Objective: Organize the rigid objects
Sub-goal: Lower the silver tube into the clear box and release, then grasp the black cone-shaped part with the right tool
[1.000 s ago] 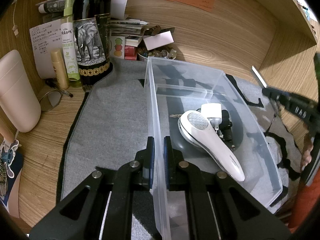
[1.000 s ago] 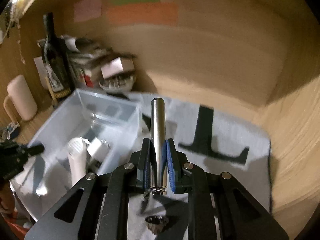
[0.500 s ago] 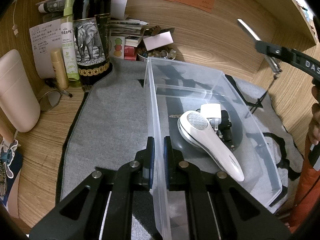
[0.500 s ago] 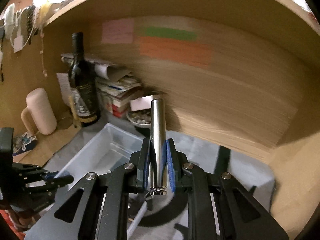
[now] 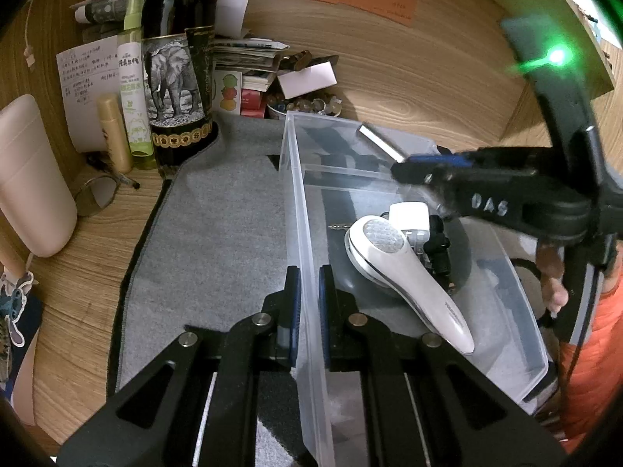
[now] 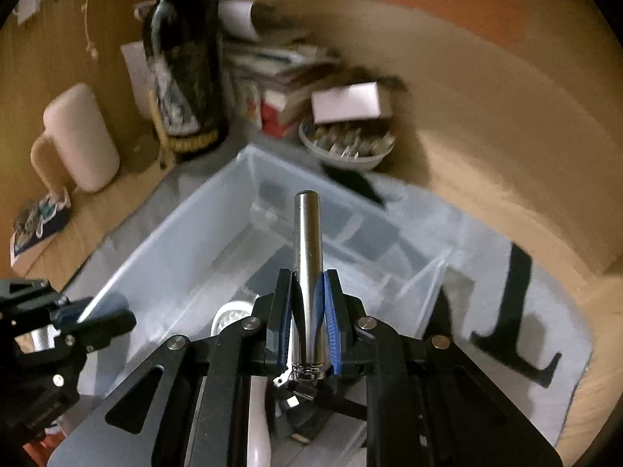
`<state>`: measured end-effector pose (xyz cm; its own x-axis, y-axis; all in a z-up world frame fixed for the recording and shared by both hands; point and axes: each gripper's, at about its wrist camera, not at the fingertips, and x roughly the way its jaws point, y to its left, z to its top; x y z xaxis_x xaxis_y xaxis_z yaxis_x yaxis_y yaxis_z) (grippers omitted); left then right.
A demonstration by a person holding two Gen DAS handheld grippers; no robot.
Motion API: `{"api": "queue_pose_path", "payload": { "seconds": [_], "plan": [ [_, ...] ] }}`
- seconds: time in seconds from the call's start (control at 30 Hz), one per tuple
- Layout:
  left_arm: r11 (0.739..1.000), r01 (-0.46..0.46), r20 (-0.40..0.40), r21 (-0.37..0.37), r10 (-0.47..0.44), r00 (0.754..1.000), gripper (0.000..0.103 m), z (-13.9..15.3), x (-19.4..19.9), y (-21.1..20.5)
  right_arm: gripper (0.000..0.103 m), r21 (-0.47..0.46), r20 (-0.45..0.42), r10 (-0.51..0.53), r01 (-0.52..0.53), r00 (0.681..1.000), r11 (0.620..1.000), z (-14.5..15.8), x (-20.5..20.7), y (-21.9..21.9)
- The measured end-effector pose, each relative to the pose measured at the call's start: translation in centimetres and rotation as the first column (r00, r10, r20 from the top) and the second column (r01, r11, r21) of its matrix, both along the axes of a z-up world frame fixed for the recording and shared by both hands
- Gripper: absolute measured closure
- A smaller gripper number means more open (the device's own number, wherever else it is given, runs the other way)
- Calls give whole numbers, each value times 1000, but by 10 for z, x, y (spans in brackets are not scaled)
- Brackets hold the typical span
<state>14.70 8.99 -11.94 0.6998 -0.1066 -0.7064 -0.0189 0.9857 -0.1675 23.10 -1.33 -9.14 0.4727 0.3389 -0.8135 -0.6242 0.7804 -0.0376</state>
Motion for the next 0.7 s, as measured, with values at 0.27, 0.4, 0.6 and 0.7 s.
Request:
{"api": "queue_pose_path", "payload": {
  "seconds": [0.27,0.4,0.6,0.7],
  "plan": [
    [1000,8,4,-9,-8,1000,95,-1,-1,2,85,-16,24,-32,33,999,999,2,5,-3],
    [1000,10,3,-11,-10,1000,95,-1,-1,3,78,4,35,-43,43,998,999,10,5,-8],
    [1000,10,2,-10,-10,1000,95,-1,-1,3,52,30,113,-99,96,989,995,27,-1,-30],
    [1000,9,2,-8,-9,1000,95,-1,-1,3,50,45,116,-129,125,985,991,32,-1,-45]
  ]
}}
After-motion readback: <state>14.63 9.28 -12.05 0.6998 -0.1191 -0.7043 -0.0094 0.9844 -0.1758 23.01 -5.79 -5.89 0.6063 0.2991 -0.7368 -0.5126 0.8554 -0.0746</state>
